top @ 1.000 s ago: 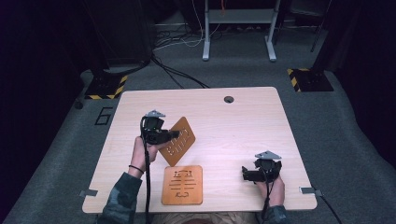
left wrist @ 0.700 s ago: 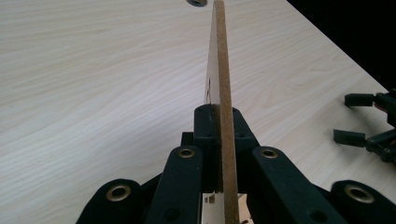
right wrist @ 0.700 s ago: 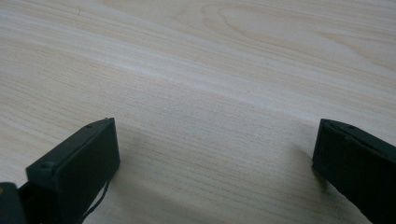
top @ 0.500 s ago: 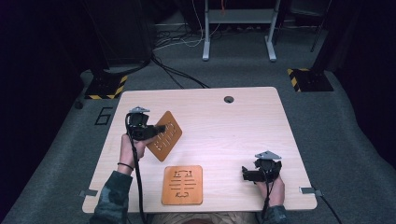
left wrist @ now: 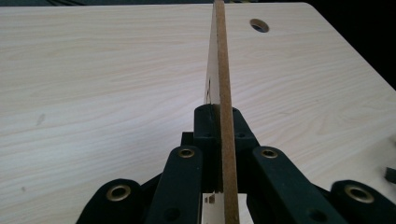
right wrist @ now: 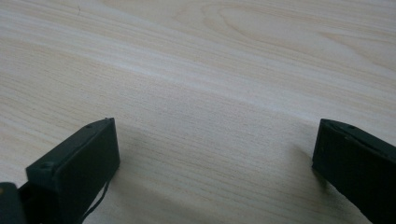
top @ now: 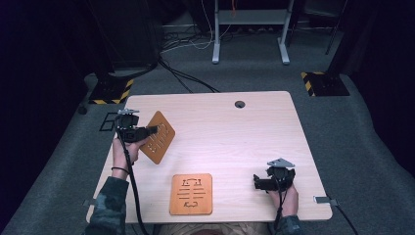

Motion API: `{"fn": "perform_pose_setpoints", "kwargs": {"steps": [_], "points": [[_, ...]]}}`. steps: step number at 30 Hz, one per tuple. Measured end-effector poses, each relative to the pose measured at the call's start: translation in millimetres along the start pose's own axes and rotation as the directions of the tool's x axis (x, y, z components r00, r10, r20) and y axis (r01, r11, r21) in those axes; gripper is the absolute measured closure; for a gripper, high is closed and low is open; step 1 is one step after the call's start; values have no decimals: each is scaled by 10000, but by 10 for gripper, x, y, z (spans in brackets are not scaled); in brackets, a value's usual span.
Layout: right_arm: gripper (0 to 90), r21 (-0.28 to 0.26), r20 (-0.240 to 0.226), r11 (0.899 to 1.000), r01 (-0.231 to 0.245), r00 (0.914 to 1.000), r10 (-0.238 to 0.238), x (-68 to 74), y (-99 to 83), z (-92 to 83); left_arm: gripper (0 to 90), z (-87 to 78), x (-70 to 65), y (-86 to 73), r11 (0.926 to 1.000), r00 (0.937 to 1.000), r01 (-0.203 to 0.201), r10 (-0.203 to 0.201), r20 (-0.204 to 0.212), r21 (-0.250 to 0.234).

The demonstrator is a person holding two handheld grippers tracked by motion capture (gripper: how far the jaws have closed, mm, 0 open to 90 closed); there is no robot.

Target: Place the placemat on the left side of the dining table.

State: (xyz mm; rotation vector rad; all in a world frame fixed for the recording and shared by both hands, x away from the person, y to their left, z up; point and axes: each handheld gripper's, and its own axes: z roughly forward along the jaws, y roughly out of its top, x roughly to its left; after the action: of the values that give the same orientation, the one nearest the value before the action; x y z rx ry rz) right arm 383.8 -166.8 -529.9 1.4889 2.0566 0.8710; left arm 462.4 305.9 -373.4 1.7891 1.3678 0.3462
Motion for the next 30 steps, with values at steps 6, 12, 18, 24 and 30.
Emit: {"fn": "perform_pose_setpoints", "kwargs": {"steps": [6,12,18,24,30], "points": [[0,0,1,10000,-1,10000,1,0,0,0,856,16,204,-24,9989,9980,469,-470,-428,-38],[0,-2,2,10000,0,10000,0,0,0,0,856,89,395,-93,9945,9879,1046,-1040,-1147,-4],[0,-1,5,10000,-1,10000,1,0,0,0,856,152,597,-164,9875,9749,1577,-1565,-1583,-51],[0,-1,5,10000,-2,10000,2,0,0,0,856,229,722,-232,9814,9622,1920,-1880,-1972,15],[0,-3,9,10000,-5,10000,5,0,0,0,853,276,854,-274,9673,9461,2529,-2512,-2042,-183]]}}
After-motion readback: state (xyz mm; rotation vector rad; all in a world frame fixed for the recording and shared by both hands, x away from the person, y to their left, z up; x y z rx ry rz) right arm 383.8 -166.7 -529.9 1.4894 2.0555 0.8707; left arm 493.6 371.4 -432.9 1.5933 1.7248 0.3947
